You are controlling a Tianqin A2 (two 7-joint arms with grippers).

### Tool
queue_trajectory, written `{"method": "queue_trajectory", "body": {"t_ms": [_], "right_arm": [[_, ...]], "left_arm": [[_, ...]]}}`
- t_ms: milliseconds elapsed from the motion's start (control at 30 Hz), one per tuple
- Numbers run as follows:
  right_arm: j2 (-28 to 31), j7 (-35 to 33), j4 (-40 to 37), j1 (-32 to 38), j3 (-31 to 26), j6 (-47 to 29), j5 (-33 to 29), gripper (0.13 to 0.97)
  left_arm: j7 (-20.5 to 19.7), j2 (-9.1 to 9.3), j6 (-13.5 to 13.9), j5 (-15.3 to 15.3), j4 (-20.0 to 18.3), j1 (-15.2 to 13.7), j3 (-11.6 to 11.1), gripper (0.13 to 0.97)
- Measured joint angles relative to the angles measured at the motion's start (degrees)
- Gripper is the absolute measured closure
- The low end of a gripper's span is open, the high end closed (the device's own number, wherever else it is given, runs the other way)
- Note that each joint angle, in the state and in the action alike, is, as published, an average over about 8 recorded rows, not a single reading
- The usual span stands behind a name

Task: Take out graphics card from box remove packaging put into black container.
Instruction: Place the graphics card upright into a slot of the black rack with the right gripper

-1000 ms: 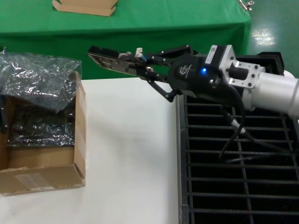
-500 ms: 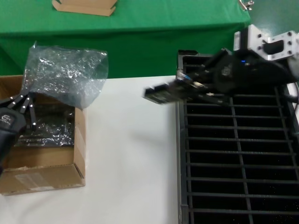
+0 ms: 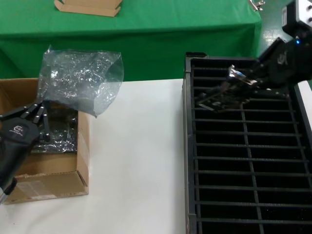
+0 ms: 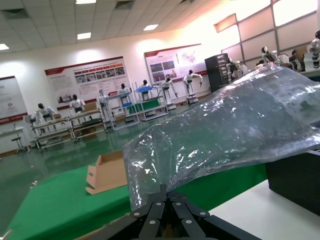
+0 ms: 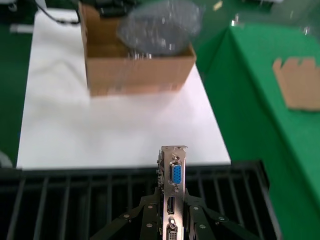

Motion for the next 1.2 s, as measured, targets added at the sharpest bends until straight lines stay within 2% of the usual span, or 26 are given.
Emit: {"method": "queue_trajectory", "body": {"t_ms": [333,667,1200], "right_arm": [[-0.2,4.3,0.4,-0.7,-3.3,-1.7,-5.9,0.888],[-0.6,7.9,2.2,-1.8,-7.5,-2.1,-5.3,0.888],[-2.6,9.0,2.8,-3.6,-9.3,-2.1,-6.4,0.888]], "left_arm": [[1.0,0.11,2.0,-2.0,1.3,0.6,-1.0,0.958],[1.5,-0.29,3.4,-3.3,2.7,1.0,-1.8,0.958],[1.1,-1.23,4.5,-4.7,2.8,2.5,-3.0,0.958]]}}
